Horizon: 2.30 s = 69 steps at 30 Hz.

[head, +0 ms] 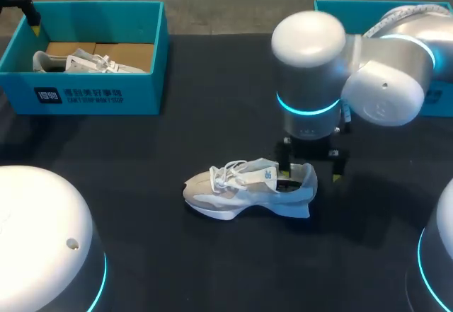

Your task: Take the shoe out of the shoebox, open the shoe tongue, remove and reinsert the insole, then place the shoe into the shoebox

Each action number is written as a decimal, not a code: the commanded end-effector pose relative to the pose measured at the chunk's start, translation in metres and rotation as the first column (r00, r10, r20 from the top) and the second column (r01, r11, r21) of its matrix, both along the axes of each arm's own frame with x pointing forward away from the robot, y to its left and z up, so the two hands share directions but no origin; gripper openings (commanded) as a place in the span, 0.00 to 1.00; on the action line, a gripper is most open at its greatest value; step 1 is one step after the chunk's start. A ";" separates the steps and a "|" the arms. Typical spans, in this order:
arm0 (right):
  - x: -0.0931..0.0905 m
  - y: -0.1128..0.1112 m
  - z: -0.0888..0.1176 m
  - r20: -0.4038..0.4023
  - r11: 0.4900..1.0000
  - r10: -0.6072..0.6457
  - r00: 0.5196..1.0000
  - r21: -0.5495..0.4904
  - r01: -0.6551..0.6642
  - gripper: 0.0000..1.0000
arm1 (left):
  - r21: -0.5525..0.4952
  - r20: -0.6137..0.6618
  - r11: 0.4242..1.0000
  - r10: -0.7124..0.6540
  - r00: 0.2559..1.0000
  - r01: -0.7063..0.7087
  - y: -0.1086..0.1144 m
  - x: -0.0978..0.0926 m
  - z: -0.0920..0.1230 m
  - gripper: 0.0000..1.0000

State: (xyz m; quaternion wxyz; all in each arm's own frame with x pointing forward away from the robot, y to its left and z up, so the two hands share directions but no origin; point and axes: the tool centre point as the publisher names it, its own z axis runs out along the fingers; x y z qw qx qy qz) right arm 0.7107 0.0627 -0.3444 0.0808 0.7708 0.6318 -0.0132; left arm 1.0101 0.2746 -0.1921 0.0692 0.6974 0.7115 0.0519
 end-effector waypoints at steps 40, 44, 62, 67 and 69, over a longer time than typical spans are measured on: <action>-0.024 -0.044 0.082 0.268 0.513 0.779 0.567 0.248 -0.822 1.00 | 0.002 0.002 1.000 0.000 1.000 0.000 0.000 -0.001 0.000 1.00; -0.024 -0.044 0.082 0.268 0.513 0.779 0.567 0.248 -0.822 1.00 | 0.002 0.002 1.000 0.000 1.000 0.000 0.000 -0.001 0.000 1.00; -0.024 -0.059 0.040 0.455 0.289 0.849 0.267 0.022 -0.957 1.00 | 0.002 0.002 1.000 0.000 1.000 0.000 0.000 -0.001 0.000 1.00; -0.019 -0.064 0.038 0.643 0.098 0.760 0.094 0.029 -0.995 1.00 | 0.002 0.002 1.000 0.000 1.000 0.000 0.000 -0.001 0.000 1.00; -0.019 -0.064 0.038 0.643 0.098 0.760 0.094 0.029 -0.995 1.00 | 0.002 0.002 1.000 0.000 1.000 0.000 0.000 -0.001 0.000 1.00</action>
